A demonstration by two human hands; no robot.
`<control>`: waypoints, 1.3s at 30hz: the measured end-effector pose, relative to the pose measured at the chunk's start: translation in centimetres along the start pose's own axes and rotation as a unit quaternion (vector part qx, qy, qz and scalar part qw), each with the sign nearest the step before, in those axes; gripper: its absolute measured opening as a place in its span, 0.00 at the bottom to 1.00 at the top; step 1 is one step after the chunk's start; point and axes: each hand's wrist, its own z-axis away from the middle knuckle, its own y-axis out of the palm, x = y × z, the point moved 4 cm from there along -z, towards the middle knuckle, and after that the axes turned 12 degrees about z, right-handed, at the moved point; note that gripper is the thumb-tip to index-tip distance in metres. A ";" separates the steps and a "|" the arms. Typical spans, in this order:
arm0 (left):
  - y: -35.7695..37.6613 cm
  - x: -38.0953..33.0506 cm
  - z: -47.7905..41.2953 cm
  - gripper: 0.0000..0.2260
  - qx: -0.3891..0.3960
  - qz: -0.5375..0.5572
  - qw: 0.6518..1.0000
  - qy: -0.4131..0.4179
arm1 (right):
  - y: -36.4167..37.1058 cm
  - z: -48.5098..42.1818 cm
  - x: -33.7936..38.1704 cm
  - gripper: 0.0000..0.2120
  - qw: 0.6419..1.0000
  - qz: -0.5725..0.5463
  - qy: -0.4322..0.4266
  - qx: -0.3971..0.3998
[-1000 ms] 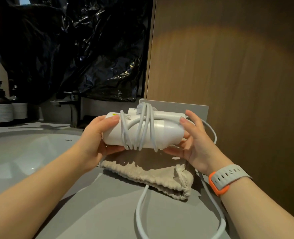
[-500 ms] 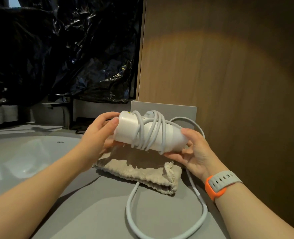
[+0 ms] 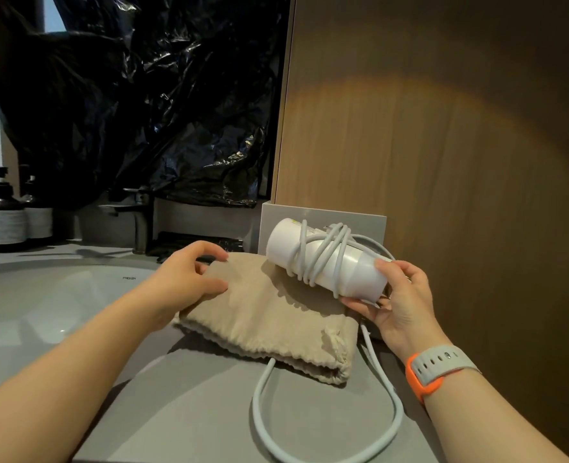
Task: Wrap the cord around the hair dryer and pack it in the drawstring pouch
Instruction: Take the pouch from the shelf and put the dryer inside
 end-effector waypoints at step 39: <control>2.8 0.1 0.3 0.04 0.064 -0.138 0.981 0.116 | -1.3 -0.2 0.4 0.14 0.995 0.033 -0.037 -0.081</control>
